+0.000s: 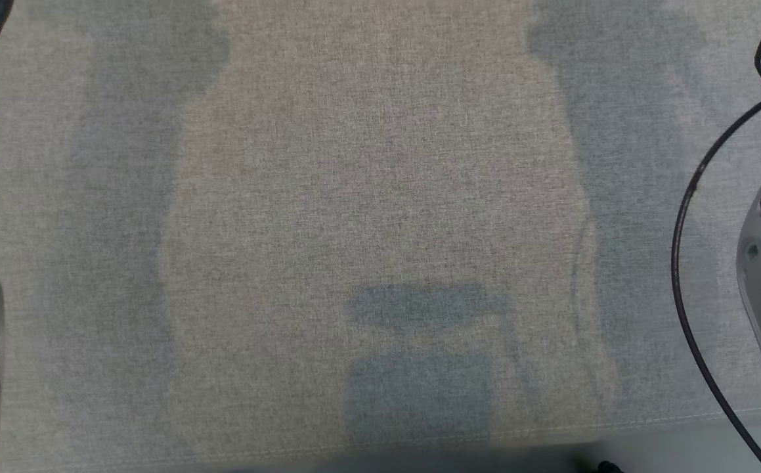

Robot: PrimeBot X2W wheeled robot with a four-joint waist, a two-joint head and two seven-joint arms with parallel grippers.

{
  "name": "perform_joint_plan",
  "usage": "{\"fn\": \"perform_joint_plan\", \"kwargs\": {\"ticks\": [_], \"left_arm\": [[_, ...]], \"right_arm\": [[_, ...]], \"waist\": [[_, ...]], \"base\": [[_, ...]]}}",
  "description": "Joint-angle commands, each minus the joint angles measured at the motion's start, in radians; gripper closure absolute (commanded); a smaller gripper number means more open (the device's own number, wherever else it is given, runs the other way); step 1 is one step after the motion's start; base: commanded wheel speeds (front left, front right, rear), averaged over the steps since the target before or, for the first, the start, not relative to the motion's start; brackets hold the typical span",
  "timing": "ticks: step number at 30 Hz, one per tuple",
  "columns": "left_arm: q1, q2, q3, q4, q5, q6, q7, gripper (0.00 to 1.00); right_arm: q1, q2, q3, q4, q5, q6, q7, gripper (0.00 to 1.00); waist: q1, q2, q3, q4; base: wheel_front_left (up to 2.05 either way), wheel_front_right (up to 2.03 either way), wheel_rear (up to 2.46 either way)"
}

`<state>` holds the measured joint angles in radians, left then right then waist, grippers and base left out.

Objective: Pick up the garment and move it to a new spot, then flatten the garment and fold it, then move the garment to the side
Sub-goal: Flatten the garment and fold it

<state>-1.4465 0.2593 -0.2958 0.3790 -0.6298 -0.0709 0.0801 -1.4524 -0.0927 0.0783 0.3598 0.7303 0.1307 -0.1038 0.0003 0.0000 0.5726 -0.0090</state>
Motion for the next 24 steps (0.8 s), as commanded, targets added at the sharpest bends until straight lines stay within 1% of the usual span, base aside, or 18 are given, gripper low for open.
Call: {"fn": "perform_joint_plan", "kwargs": {"ticks": [1, 3, 6, 10, 12, 16, 20, 22, 24], "left_arm": [[-0.008, -0.013, -0.006, 0.034, 0.011, -0.015, -0.054, 1.0], [0.01, -0.019, -0.027, 0.099, 0.02, -0.034, -0.117, 1.0], [0.097, -0.001, -0.082, 0.192, 0.035, -0.052, -0.208, 1.0], [0.294, -0.019, -0.113, 0.295, -0.033, -0.06, -0.306, 1.0], [0.389, -0.022, -0.151, 0.308, -0.047, -0.061, -0.329, 1.0], [0.529, -0.034, -0.19, 0.282, -0.104, -0.06, -0.342, 1.0], [0.635, -0.033, -0.162, 0.197, -0.102, -0.06, -0.343, 1.0], [0.684, -0.038, -0.142, 0.16, -0.096, -0.059, -0.343, 1.0], [0.734, -0.04, -0.127, 0.127, -0.089, -0.059, -0.343, 1.0]], "right_arm": [[0.0, 0.004, 0.021, 0.02, 0.003, 0.0, -0.037, 1.0], [0.028, -0.003, 0.082, 0.044, 0.021, 0.0, -0.066, 1.0], [0.133, -0.066, 0.177, 0.076, 0.051, 0.0, -0.103, 1.0], [0.316, -0.153, 0.291, 0.104, 0.131, 0.0, -0.134, 1.0], [0.401, -0.205, 0.349, 0.095, 0.175, 0.0, -0.142, 1.0], [0.529, -0.309, 0.428, 0.037, 0.281, 0.0, -0.154, 1.0], [0.65, -0.396, 0.464, -0.045, 0.359, 0.0, -0.161, 1.0], [0.706, -0.418, 0.45, -0.066, 0.373, -0.001, -0.161, 1.0], [0.763, -0.425, 0.427, -0.077, 0.374, -0.001, -0.161, 1.0]], "waist": [[-0.0003, 0.0, 0.077, -0.003], [-0.0003, 0.0, 0.087, -0.001], [-0.0003, 0.0, 0.076, -0.001], [-0.0003, 0.0, 0.062, 0.007], [-0.0003, 0.0, 0.061, 0.014], [-0.0003, 0.0, 0.061, 0.036], [-0.0003, 0.0, 0.042, 0.053], [-0.0003, 0.0, 0.02, 0.055], [-0.0003, 0.0, -0.003, 0.053]], "base": [[0.0, 0.0, 0.0], [0.0, 0.0, 0.0], [0.0, 0.0, 0.0], [0.0, 0.0, 0.0], [0.0, 0.0, 0.0], [0.0, 0.0, 0.0], [0.0, 0.0, 0.0], [0.0, 0.0, 0.0], [0.0, 0.0, 0.0]]}}
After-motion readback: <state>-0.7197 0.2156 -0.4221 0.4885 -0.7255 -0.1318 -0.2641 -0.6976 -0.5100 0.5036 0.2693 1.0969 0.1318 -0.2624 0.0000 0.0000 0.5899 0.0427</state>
